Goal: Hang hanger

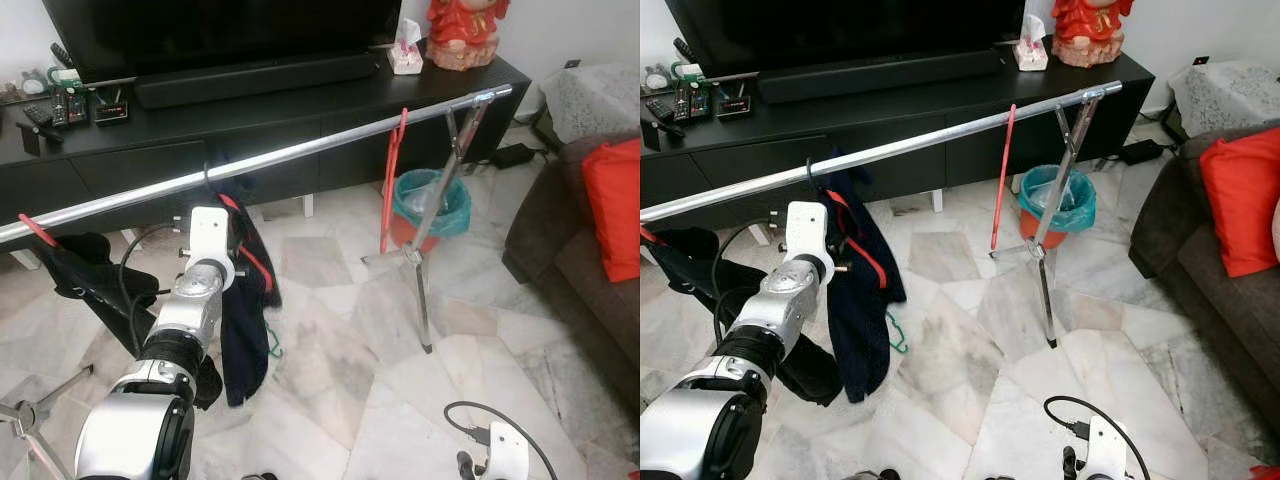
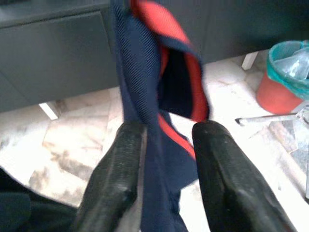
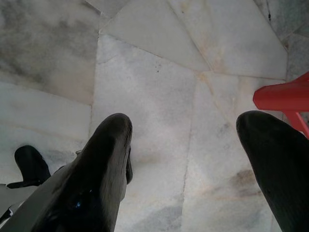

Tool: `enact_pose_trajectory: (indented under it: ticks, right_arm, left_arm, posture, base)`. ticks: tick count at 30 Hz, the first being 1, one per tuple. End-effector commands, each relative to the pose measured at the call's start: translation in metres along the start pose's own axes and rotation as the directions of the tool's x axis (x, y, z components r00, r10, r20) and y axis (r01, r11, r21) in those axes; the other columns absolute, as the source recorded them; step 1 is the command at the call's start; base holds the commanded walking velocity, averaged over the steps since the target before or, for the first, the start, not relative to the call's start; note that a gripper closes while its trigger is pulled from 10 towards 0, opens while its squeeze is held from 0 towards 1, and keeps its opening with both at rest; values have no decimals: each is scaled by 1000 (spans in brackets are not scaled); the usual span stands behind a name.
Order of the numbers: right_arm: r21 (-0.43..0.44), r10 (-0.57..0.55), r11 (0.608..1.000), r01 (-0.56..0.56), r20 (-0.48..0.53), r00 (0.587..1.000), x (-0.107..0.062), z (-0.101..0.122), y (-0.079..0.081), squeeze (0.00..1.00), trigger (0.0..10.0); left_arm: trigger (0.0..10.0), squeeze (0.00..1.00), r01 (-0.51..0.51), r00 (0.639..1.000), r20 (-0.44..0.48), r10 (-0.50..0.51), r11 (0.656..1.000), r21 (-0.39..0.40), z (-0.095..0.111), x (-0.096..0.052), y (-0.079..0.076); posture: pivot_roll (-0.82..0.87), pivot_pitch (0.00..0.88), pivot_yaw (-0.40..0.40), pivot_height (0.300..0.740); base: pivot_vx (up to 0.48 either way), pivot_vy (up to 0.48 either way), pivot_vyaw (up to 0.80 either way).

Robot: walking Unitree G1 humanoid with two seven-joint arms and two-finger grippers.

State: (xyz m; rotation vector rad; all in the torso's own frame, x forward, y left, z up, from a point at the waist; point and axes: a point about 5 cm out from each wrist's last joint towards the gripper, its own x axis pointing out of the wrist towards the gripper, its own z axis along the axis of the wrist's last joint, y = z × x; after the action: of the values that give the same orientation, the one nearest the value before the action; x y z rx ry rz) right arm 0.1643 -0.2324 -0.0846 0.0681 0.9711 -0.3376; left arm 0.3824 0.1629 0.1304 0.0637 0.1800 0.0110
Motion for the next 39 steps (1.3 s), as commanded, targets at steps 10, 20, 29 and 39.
enact_pose_trajectory:
  ticks: [10,20,29,39]
  right_arm:
    - [10,19,1000,-19,-14,1000,-1,-7,6,0,10000]
    - [9,53,999,-53,15,998,-1,-2,14,0,10000]
    - [-1,68,998,-68,24,997,-1,0,17,0,10000]
    - [-46,78,996,-78,11,997,-1,-2,19,0,10000]
  left_arm:
    - [10000,1000,31,989,143,-31,1000,6,7,-31,11]
    - [10000,0,22,979,201,-24,1000,13,-31,-104,40]
    - [10000,0,28,988,-154,-7,990,136,-137,-156,64]
    - [10000,0,-5,864,-500,64,993,120,-221,-171,64]
  posture:
    - [-30,99,13,740]
    - [-4,95,5,740]
    - [0,82,-4,740]
    - [-4,70,-21,740]
  base:
    - [0,0,0]
    - [0,0,0]
    - [0,0,0]
    - [0,0,0]
